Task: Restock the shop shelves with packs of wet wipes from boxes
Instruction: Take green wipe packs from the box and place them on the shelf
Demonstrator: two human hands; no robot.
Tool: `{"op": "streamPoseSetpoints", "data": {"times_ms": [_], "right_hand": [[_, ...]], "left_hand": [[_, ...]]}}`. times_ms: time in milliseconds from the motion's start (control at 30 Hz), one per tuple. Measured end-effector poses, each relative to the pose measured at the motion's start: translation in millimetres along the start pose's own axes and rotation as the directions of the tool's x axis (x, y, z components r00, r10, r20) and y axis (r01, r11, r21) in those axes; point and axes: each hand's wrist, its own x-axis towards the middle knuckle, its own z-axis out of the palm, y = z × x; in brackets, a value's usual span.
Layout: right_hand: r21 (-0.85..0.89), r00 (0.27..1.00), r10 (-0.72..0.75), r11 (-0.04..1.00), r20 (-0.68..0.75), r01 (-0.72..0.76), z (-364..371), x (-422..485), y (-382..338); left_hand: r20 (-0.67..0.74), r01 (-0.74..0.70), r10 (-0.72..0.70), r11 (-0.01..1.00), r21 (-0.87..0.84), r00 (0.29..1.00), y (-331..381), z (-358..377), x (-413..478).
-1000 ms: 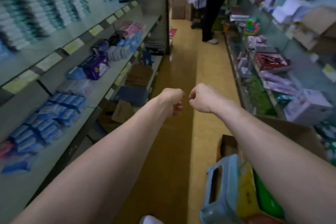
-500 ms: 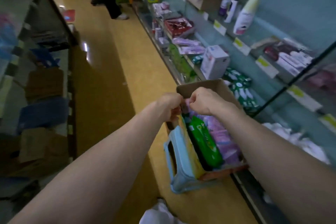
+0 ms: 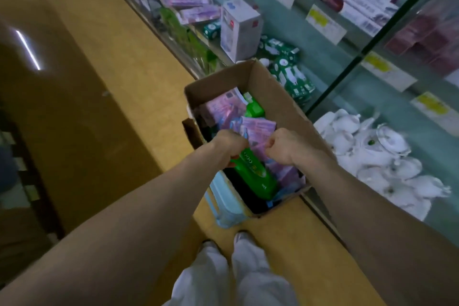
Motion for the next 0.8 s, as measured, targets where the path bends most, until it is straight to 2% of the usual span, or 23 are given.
{"op": "streamPoseSetpoints", "data": {"times_ms": [67, 133, 233, 333, 400, 567, 667, 800], "right_hand": [[0.028, 0.999, 0.021, 0.999, 0.041, -0.022, 21, 16, 9], [0.030, 0.997, 0.008, 0.999, 0.081, -0.010, 42, 31, 15], [0.058, 0.991, 0.018, 0.998, 0.131, -0.025, 73, 46, 22], [0.057, 0.982, 0.051, 0.996, 0.180, -0.062, 102, 60, 31], [0.061, 0.977, 0.070, 0.995, 0.201, -0.083, 115, 66, 35], [0.047, 0.968, 0.089, 0.994, 0.233, -0.102, 131, 73, 42], [0.080, 0.974, 0.069, 0.993, 0.214, -0.088, 134, 77, 47], [0.083, 0.976, 0.030, 0.995, 0.217, -0.049, 128, 77, 53]], "left_hand": [[-0.020, -0.132, 0.145, 0.942, 0.308, 0.989, -5, 4, 16], [-0.003, -0.208, 0.270, 0.749, 0.629, 0.963, -9, 8, 32], [0.079, -0.237, 0.335, 0.463, 0.854, 0.939, -16, 16, 58], [0.195, -0.280, 0.319, 0.247, 0.928, 0.928, -24, 25, 78], [0.237, -0.284, 0.259, 0.162, 0.945, 0.936, -29, 30, 90], [0.215, -0.210, 0.219, -0.046, 0.977, 0.952, -35, 41, 111], [0.201, -0.177, 0.228, -0.124, 0.976, 0.953, -34, 46, 118], [0.198, -0.162, 0.237, -0.162, 0.973, 0.951, -29, 47, 117]]}}
